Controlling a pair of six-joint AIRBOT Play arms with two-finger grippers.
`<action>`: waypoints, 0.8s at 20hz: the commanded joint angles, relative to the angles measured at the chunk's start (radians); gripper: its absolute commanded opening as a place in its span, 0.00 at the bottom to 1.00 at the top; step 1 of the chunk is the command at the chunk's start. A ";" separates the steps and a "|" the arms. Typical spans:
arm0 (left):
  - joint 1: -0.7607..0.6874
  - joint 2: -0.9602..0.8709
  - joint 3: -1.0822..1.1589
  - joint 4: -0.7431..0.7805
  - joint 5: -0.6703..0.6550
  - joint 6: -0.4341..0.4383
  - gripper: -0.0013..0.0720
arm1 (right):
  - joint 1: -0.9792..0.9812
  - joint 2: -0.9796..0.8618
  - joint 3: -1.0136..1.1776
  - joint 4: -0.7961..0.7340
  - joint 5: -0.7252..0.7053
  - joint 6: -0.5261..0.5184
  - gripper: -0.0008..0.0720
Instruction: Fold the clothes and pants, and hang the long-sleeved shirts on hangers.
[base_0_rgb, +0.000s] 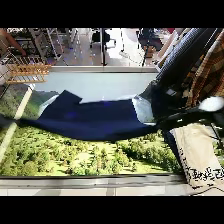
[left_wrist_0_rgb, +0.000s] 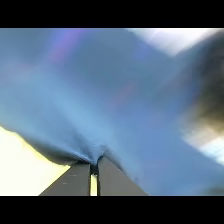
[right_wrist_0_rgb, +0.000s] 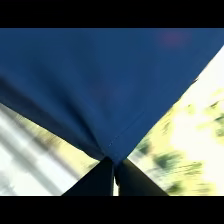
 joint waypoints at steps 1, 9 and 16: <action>0.172 0.093 0.280 -0.678 -0.004 0.037 0.03 | -0.001 0.333 0.209 -0.117 -0.168 0.038 0.03; 0.402 0.087 0.485 -1.204 0.239 0.090 0.03 | -0.001 0.481 0.556 -0.129 -0.644 0.052 0.03; 0.056 -0.006 0.306 -0.375 0.100 0.132 0.03 | -0.001 0.091 0.486 -0.039 -0.235 0.084 0.03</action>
